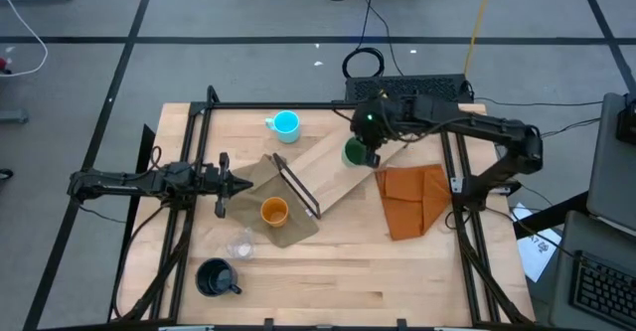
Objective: Stack small to large cups/mugs on shelf
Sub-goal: Put the green cup on the shelf
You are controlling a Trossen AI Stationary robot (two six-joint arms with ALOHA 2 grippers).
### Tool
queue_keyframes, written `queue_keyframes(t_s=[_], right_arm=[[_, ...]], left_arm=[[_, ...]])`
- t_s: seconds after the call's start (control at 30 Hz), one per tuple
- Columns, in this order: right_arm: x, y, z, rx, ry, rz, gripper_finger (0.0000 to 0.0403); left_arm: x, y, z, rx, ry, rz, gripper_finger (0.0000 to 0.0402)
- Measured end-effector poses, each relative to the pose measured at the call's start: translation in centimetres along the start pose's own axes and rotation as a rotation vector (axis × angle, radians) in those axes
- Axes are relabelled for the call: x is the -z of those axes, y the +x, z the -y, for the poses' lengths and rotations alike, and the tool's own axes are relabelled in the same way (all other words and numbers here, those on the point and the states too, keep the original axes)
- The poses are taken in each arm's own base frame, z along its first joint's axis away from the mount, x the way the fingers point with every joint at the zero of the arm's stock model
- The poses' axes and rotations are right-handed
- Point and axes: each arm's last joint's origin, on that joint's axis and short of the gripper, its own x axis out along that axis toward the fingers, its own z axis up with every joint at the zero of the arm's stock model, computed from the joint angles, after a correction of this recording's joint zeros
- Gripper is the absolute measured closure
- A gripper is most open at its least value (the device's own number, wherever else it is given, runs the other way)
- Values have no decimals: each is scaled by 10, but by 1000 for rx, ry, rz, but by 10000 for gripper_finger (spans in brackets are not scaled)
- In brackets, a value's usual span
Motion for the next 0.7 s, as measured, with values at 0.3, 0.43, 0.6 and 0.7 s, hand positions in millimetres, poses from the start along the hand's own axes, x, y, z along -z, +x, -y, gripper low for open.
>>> queue_keyframes(t_s=[0.3, 0.43, 0.6, 0.7], right_arm=[[-3, 1, 39, 2, 67, 21, 403], [-1, 1, 51, -11, 101, 23, 403], [-4, 8, 58, -18, 109, 41, 403], [-6, 14, 58, -54, 98, 44, 403]], left_arm=[[1, 0, 0, 1, 1, -12, 392], [1, 0, 0, 1, 2, -13, 391], [1, 0, 0, 1, 2, -13, 392], [1, 0, 0, 2, 2, -13, 391]])
